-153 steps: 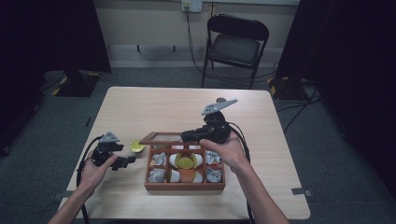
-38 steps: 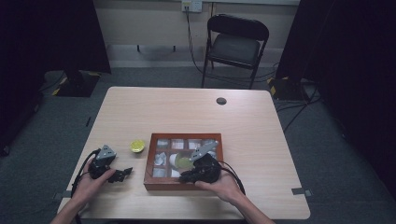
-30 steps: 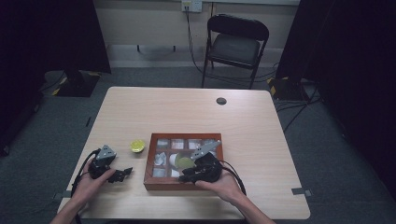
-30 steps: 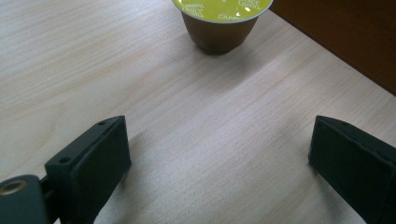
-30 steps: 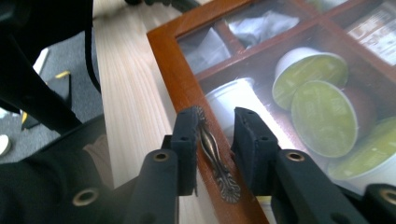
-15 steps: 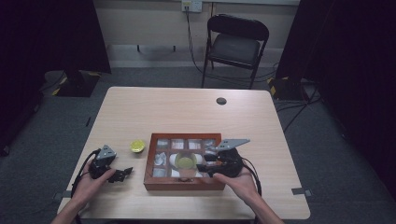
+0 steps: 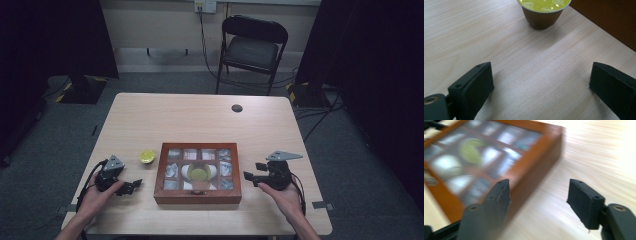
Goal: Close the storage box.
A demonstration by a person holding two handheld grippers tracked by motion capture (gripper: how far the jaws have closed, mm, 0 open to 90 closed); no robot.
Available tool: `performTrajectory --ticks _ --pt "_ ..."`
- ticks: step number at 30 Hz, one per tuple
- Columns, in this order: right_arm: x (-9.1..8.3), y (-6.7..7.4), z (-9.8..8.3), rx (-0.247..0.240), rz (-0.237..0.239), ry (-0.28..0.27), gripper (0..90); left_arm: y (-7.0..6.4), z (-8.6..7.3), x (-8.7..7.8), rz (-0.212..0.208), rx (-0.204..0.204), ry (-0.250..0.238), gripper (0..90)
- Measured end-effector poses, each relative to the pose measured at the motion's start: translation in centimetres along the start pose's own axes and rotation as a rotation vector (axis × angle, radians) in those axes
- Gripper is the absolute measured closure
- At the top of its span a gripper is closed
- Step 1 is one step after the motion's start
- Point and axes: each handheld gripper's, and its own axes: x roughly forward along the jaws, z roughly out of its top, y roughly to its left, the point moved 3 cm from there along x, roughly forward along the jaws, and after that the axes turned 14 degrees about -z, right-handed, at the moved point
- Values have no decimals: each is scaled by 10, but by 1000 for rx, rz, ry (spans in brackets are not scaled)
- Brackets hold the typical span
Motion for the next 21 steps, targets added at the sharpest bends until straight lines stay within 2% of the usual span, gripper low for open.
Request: performTrajectory --ticks 1,2,4,6,7,8,13,15,17,18,21 --pt "1 -12 -7 14 -67 22 334 0 0 0 0 0 0 47" --pt "1 -12 -7 14 -67 22 334 0 0 0 0 0 0 47" --pt "2 -27 -18 34 -142 52 338 0 0 0 1 -1 0 47" --pt "5 -39 -27 71 -175 64 328 0 0 0 1 -2 0 47" --pt "10 -49 -36 93 -224 101 317 0 0 0 0 0 0 47" --pt "10 -49 -36 93 -224 101 317 0 0 0 0 0 0 47" --pt "18 -65 -47 110 -317 161 239 0 0 0 1 -2 0 47" --pt "21 -64 -50 88 -362 150 233 0 0 0 1 -2 0 46" --pt "22 -62 -51 80 -378 138 207 0 0 0 1 -2 0 46" --pt "23 -61 -53 69 -384 123 186 0 0 0 3 -2 -1 46" --pt "24 -59 -58 78 -394 60 152 -1 0 1 13 -11 -8 39"
